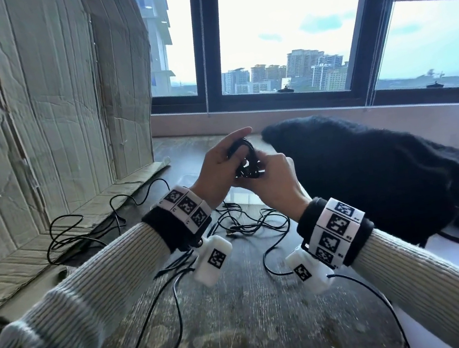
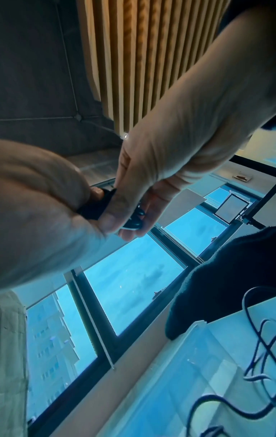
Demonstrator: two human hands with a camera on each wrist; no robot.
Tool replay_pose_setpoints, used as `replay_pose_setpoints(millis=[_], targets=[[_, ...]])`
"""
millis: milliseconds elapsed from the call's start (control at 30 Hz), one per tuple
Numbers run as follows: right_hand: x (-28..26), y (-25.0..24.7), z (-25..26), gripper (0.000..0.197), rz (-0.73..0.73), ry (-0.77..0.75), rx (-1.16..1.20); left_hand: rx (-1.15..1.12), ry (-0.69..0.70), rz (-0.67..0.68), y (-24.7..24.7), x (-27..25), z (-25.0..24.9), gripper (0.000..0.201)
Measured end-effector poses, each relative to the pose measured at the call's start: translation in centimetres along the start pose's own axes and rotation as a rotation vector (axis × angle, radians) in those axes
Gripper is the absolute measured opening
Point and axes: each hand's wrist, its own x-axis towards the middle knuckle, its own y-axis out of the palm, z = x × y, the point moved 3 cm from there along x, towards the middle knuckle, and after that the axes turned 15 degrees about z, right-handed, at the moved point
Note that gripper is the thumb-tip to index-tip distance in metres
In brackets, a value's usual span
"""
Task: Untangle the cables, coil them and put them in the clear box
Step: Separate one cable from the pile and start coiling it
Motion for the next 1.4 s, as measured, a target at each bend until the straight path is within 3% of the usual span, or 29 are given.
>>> replay_pose_setpoints(millis=[133, 267, 367, 533, 767, 967, 1033, 1167, 1333, 1400], targets=[[0.2, -0.1, -1.4, 0.011, -0.028, 0.058, 0.006, 0.166, 0.013, 0.000, 0.3, 0.5, 0.4, 0.032], [1.0, -0.6, -3.6, 0.009, 0.132, 0.138, 0.072, 0.520, -0.034, 0.089, -0.8, 1.4, 1.2, 0.031], [1.0, -0.5, -3.8, 0.009, 0.230, 0.157, 0.158, 0.413, -0.057, 0.046, -0.8, 1.6, 2.0, 0.032], [1.1, -0.7, -3.8, 0.010, 0.241, 0.126, 0.154, 0.220, -0.049, -0.024, -0.7, 1.7, 2.9, 0.037], [0.7, -1.1, -4.2, 0.017, 0.314, 0.172, 0.434, 0.375, 0.003, 0.034, -1.3, 1.9, 2.6, 0.035], [1.6, -1.6, -4.7, 0.019, 0.340, 0.207, 0.384, 0.402, 0.004, 0.029, -1.8, 2.0, 3.0, 0.029], [2.3, -1.9, -5.3, 0.020, 0.359, 0.241, 0.325, 0.451, -0.050, 0.030, -2.2, 2.2, 3.3, 0.031], [4.6, -3.4, -8.8, 0.018, 0.321, 0.386, 0.143, 0.772, -0.225, 0.154, -3.2, 2.3, 4.0, 0.060], [8.2, -4.8, -14.0, 0.024, 0.252, 0.647, -0.065, 0.980, -0.597, 0.521, -4.6, -0.9, 7.6, 0.044], [9.7, -4.2, -14.7, 0.027, 0.256, 0.698, -0.126, 1.095, -0.667, 0.603, -5.0, -2.2, 8.9, 0.045]])
